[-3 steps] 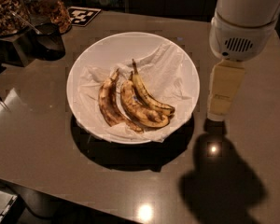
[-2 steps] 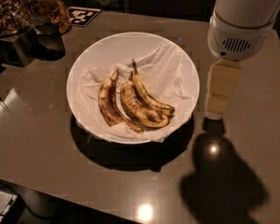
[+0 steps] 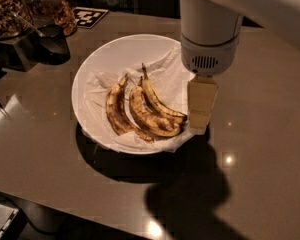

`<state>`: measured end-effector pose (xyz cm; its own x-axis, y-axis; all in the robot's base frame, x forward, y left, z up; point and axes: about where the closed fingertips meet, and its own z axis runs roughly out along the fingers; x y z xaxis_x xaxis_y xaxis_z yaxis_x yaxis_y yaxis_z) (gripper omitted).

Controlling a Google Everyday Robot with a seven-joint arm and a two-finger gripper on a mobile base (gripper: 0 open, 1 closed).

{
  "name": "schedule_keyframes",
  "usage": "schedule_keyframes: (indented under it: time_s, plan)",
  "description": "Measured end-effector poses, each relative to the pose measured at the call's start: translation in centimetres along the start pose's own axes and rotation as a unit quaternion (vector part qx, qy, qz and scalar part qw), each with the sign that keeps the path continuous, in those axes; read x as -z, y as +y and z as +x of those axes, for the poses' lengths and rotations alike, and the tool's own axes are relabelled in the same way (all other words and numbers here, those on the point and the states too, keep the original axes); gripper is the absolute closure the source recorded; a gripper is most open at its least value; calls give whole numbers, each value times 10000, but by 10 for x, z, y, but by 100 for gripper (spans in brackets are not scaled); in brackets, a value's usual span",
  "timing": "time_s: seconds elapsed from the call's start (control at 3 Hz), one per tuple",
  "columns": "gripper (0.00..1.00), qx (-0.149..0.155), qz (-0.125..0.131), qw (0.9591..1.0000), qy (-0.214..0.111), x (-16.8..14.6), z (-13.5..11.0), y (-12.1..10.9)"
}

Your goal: Pick banana from white bowl

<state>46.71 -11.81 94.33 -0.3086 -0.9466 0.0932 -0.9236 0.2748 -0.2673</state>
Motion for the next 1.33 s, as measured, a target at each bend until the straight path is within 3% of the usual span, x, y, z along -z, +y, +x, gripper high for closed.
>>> schedule_keyframes:
  time_s: [0.33, 0.67, 1.0, 1.33]
  plan:
    - [2, 53, 2, 10000, 56, -3, -13, 3]
    - [21, 100, -112, 9999, -19, 1, -22, 1]
    - [42, -239, -86, 9995, -182, 11, -33, -16]
    - [31, -611, -110, 9973, -384, 20, -43, -31]
